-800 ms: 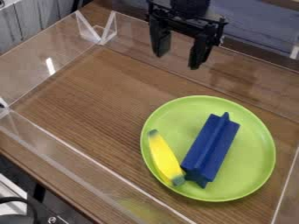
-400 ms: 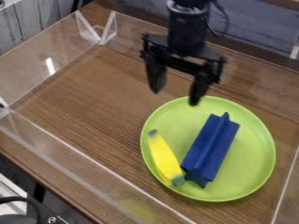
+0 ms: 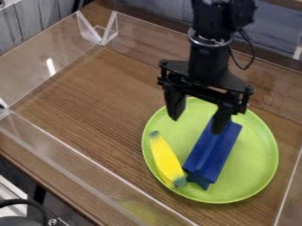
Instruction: Remove the blue object from inside the green plate and put it on the table
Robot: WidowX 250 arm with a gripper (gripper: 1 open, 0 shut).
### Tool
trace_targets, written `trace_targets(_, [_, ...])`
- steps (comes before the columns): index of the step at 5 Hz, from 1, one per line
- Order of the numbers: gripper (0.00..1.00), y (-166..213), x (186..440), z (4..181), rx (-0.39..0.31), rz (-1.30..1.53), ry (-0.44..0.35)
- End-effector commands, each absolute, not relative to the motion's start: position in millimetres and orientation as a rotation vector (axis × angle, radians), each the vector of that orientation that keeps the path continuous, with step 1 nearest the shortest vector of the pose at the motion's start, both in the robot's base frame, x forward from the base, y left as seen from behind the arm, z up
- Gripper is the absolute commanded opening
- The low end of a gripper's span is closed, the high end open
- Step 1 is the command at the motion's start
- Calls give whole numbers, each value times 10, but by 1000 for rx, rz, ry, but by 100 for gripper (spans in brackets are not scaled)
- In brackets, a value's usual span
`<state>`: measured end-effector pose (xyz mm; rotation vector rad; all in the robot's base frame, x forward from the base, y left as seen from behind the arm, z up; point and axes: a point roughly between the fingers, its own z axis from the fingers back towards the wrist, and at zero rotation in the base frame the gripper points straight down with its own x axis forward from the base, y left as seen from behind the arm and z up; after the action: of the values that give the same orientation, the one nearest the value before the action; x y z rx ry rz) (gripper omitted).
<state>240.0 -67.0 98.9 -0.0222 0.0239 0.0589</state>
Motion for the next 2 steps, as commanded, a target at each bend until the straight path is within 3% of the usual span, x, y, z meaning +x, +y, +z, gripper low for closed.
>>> trace_targets(1, [100, -763, 2405, 1101, -50, 59, -45])
trace_targets(2, [100, -834, 2386, 1020, -63, 61, -64])
